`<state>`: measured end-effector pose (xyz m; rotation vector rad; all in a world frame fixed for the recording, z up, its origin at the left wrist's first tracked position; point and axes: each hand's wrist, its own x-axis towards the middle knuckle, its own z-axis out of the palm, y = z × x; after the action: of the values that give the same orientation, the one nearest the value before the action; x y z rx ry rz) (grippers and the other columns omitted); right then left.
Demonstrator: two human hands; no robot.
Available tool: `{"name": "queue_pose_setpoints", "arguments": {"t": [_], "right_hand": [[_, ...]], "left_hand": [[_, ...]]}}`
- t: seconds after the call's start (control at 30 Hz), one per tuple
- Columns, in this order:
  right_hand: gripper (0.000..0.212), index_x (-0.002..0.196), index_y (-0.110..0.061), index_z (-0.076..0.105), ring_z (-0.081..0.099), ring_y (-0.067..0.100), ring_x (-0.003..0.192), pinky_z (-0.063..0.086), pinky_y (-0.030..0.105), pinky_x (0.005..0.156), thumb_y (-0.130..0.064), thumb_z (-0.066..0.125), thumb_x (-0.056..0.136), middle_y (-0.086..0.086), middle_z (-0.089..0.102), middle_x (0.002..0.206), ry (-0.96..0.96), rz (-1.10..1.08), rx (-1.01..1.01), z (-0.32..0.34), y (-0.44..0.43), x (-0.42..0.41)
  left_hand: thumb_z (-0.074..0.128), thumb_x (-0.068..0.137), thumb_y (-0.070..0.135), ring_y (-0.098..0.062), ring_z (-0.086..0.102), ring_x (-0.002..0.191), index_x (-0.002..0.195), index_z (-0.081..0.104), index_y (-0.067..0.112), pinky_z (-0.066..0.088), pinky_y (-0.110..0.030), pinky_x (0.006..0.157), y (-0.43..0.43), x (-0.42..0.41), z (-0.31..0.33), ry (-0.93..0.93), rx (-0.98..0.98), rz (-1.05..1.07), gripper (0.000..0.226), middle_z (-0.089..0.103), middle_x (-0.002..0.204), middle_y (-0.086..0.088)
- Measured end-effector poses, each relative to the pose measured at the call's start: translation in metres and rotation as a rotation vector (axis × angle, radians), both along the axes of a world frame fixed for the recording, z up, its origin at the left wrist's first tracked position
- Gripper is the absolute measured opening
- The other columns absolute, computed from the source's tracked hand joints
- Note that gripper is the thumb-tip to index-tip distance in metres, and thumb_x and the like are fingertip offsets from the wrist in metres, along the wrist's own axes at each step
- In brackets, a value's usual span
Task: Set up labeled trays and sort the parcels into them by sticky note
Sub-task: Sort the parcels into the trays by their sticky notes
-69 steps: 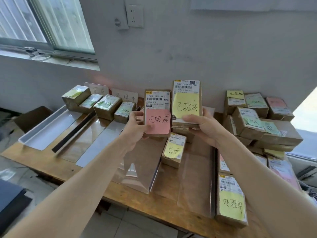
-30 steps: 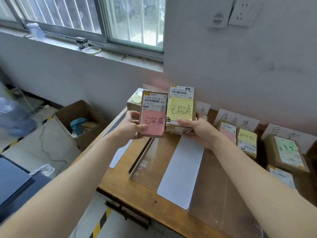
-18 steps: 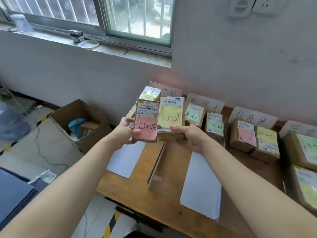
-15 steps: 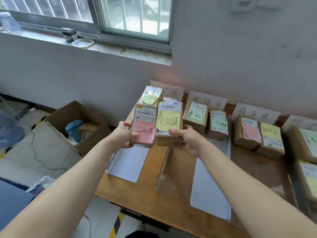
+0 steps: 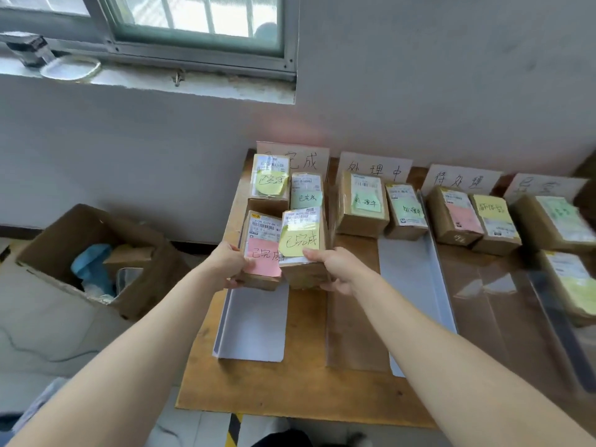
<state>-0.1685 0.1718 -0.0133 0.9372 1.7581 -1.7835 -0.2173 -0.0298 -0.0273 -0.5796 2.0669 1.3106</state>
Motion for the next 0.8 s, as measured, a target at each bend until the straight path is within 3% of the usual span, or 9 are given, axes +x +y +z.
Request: {"name": "queue_pose_setpoints", "arguments": {"t": [0.1,0.27,0.4,0.53,0.67,0.8], "right_hand": [[0.057,0.127,-0.009,0.049,0.066,0.019,0.096,0.054,0.037,0.081,-0.027,0.074,0.080,0.006,0.068,0.112,-0.011,0.019,0.007,0.002,-0.005,-0.006],[0.039,0.125,-0.005,0.050,0.060,0.021,0.107,0.051,0.036,0.093,-0.017,0.062,0.089,0.008,0.061,0.124,-0.018,0.057,0.161,-0.003,-0.016,-0.011],[0.036,0.125,-0.004,0.048,0.054,0.024,0.114,0.048,0.032,0.092,-0.010,0.058,0.091,0.009,0.055,0.131,-0.011,0.078,0.249,-0.007,-0.017,-0.009],[0.037,0.125,-0.004,0.049,0.052,0.026,0.118,0.046,0.040,0.100,-0.008,0.060,0.090,0.011,0.055,0.132,0.007,0.082,0.292,-0.006,-0.014,-0.011],[0.038,0.126,-0.004,0.049,0.052,0.028,0.119,0.046,0.042,0.100,-0.006,0.058,0.089,0.012,0.055,0.132,0.018,0.103,0.331,-0.003,-0.014,-0.011],[0.043,0.133,-0.002,0.043,0.048,0.028,0.123,0.042,0.029,0.093,-0.005,0.055,0.092,0.012,0.051,0.136,0.035,0.141,0.410,0.007,-0.014,-0.005]], "left_hand": [[0.063,0.089,0.014,-0.022,0.065,0.084,0.112,0.049,0.006,0.054,-0.034,0.052,0.003,-0.005,-0.003,0.024,-0.053,-0.019,0.028,0.064,0.104,-0.013],[0.064,0.088,0.011,-0.028,0.064,0.090,0.110,0.046,0.007,0.056,-0.039,0.056,-0.001,-0.009,-0.005,0.072,-0.091,0.039,0.029,0.061,0.107,-0.014],[0.057,0.092,0.006,-0.030,0.060,0.094,0.103,0.044,0.008,0.053,-0.038,0.056,0.001,-0.009,-0.008,0.103,-0.057,0.055,0.017,0.056,0.110,-0.016],[0.051,0.092,0.003,-0.032,0.057,0.102,0.111,0.047,0.010,0.057,-0.044,0.069,0.001,-0.012,-0.017,0.150,-0.122,0.052,0.021,0.054,0.114,-0.015],[0.048,0.088,-0.002,-0.032,0.059,0.099,0.112,0.052,0.010,0.058,-0.045,0.069,-0.002,-0.012,-0.026,0.164,-0.164,0.014,0.026,0.058,0.113,-0.015],[0.051,0.088,-0.001,-0.030,0.058,0.095,0.111,0.053,0.008,0.058,-0.042,0.070,0.000,-0.010,-0.029,0.173,-0.185,-0.027,0.024,0.057,0.105,-0.013]]}}
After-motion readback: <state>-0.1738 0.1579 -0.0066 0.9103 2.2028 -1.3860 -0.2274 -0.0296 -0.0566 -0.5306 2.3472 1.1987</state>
